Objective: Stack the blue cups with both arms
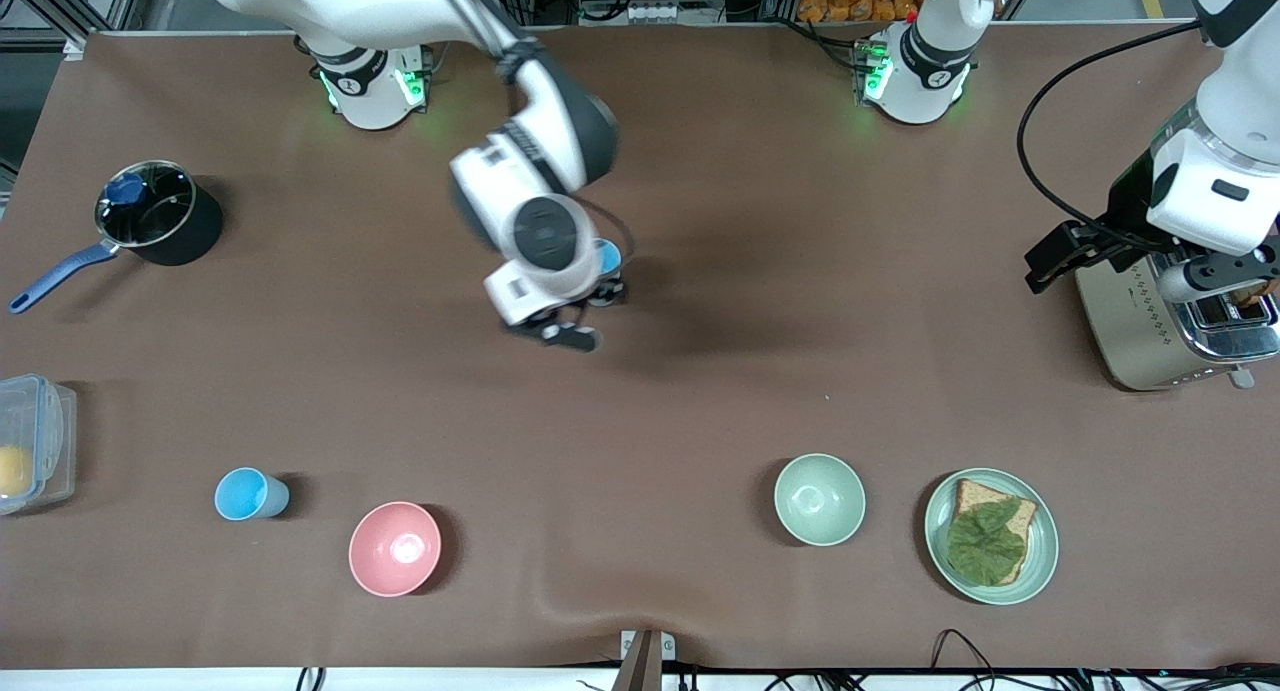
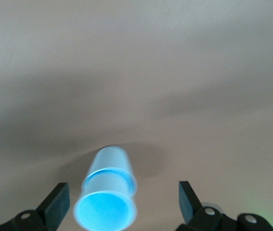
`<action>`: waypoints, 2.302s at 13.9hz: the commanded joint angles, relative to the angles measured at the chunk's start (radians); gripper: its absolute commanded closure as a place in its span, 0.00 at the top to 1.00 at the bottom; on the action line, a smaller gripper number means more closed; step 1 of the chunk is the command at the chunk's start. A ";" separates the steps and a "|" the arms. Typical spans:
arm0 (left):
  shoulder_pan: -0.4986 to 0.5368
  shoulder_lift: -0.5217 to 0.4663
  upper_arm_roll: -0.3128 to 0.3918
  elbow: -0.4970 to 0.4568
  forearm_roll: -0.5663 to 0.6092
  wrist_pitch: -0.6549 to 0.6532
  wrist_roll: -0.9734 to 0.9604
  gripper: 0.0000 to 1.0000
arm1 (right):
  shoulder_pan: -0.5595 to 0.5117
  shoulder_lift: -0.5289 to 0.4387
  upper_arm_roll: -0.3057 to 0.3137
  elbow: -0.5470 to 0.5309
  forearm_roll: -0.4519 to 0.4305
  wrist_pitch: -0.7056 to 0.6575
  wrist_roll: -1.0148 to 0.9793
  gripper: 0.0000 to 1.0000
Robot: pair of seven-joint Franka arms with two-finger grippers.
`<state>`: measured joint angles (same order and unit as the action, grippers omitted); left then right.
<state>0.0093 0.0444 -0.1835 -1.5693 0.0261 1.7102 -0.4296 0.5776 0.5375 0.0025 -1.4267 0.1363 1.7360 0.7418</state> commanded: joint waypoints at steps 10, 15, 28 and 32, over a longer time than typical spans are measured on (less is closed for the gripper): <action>0.004 -0.012 -0.013 0.032 0.020 -0.015 0.006 1.00 | -0.447 -0.457 0.004 -0.206 -0.137 -0.121 -0.625 1.00; 0.008 -0.015 -0.013 0.032 0.020 -0.027 0.008 1.00 | -0.565 -0.585 0.001 -0.239 -0.136 -0.145 -0.817 1.00; 0.054 -0.040 0.013 0.034 0.001 -0.116 0.193 1.00 | -0.582 -0.613 -0.003 -0.236 -0.136 -0.190 -0.819 1.00; 0.054 -0.032 0.015 0.080 0.001 -0.165 0.193 1.00 | -0.582 -0.614 0.004 -0.235 -0.130 -0.210 -0.811 1.00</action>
<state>0.0559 0.0144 -0.1671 -1.5208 0.0261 1.5853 -0.2586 0.0111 -0.0474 -0.0110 -1.6377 0.0103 1.5357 -0.0676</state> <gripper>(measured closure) 0.000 0.000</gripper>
